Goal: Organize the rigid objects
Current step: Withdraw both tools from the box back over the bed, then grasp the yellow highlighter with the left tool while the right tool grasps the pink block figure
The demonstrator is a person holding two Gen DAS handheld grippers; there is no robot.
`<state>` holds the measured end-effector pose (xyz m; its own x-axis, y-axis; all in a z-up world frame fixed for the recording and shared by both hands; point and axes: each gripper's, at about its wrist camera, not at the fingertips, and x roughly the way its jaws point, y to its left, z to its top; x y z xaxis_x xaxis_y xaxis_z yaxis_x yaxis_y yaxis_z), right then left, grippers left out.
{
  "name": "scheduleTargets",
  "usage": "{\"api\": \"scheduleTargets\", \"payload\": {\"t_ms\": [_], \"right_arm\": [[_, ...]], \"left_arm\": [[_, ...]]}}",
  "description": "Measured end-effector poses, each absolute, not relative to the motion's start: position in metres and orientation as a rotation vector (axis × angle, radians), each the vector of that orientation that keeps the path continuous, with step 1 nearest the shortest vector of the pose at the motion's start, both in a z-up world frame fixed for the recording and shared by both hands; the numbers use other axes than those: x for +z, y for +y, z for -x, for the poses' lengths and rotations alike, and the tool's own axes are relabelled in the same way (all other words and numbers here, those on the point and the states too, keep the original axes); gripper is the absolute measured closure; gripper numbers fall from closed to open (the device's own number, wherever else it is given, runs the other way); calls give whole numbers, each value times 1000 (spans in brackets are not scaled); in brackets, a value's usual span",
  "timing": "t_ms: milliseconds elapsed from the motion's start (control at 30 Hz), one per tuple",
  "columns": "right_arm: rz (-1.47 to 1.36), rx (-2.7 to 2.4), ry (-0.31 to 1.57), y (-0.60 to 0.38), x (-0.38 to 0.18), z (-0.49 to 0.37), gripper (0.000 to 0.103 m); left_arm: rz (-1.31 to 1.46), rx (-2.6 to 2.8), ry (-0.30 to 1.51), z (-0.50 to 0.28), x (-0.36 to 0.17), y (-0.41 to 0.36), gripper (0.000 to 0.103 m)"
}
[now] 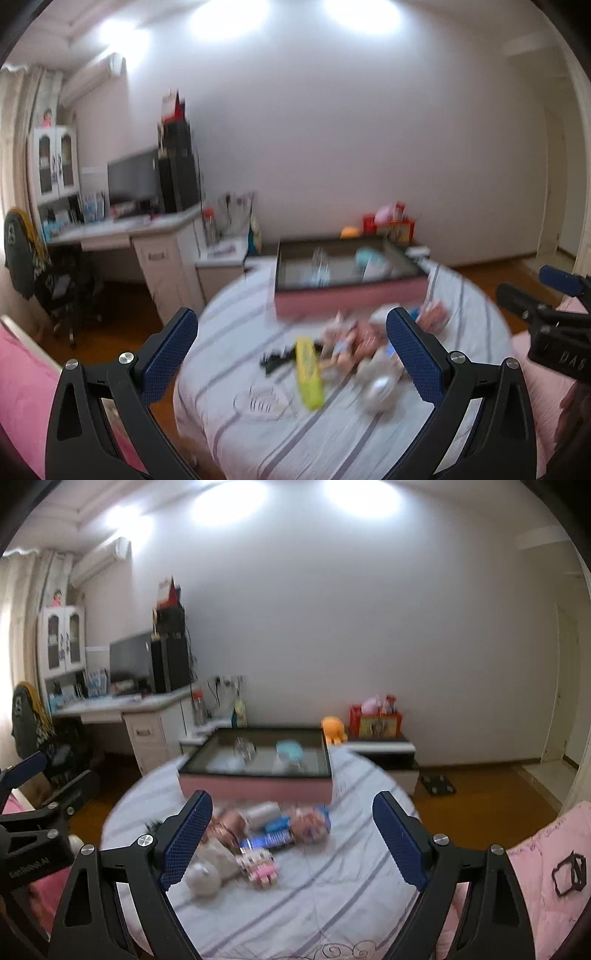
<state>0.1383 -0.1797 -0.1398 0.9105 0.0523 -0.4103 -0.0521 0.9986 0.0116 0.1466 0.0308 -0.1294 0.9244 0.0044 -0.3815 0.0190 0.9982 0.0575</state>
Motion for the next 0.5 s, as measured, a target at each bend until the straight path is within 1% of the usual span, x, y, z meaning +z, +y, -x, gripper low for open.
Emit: {"api": "scheduleTargets", "payload": {"t_ms": [100, 233, 500], "right_arm": [[2, 48, 514, -182, -171, -159, 13], [6, 40, 600, -185, -205, -185, 13], [-2, 8, 682, -200, -229, -249, 13]], "left_arm": [[-38, 2, 485, -164, -156, 41, 0], [-27, 17, 565, -182, -183, 52, 0], [-18, 10, 636, -216, -204, 58, 0]]}}
